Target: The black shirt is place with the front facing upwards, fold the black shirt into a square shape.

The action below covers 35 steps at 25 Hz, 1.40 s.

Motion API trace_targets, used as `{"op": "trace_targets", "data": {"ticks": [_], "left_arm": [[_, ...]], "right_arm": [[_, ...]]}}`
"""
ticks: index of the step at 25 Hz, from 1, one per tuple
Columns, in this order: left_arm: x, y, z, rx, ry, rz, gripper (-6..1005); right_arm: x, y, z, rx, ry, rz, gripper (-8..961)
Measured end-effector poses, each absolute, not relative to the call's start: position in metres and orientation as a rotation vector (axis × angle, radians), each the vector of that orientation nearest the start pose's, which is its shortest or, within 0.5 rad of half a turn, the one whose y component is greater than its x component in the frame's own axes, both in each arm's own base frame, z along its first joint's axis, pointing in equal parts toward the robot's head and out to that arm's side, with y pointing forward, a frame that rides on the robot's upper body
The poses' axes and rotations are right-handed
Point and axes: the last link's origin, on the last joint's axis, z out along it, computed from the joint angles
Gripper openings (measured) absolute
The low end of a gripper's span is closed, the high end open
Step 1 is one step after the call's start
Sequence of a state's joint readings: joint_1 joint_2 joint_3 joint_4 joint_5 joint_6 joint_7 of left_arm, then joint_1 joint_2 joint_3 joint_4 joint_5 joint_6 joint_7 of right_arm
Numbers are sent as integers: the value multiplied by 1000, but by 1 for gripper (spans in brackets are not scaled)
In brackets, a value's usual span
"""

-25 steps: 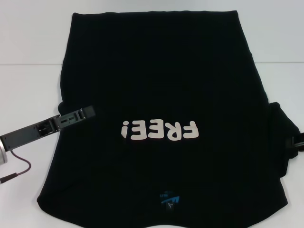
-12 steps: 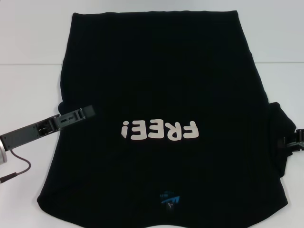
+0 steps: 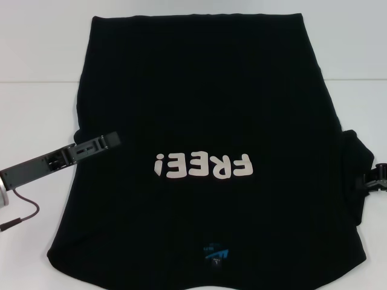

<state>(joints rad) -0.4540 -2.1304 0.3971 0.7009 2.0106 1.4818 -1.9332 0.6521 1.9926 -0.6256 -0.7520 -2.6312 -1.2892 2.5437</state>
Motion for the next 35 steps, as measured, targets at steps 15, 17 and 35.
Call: {"op": "trace_targets", "data": {"ticks": [15, 17, 35], "left_arm": [[-307, 322, 29, -2108, -1486, -1010, 948], [-308, 321, 30, -2102, -1487, -1015, 948], [-311, 313, 44, -2035, -1474, -1138, 948]], "right_arm": [[328, 376, 57, -1942, 1786, 89, 69], [330, 375, 63, -1928, 1785, 106, 35], [342, 350, 125, -1758, 1768, 236, 58]]}}
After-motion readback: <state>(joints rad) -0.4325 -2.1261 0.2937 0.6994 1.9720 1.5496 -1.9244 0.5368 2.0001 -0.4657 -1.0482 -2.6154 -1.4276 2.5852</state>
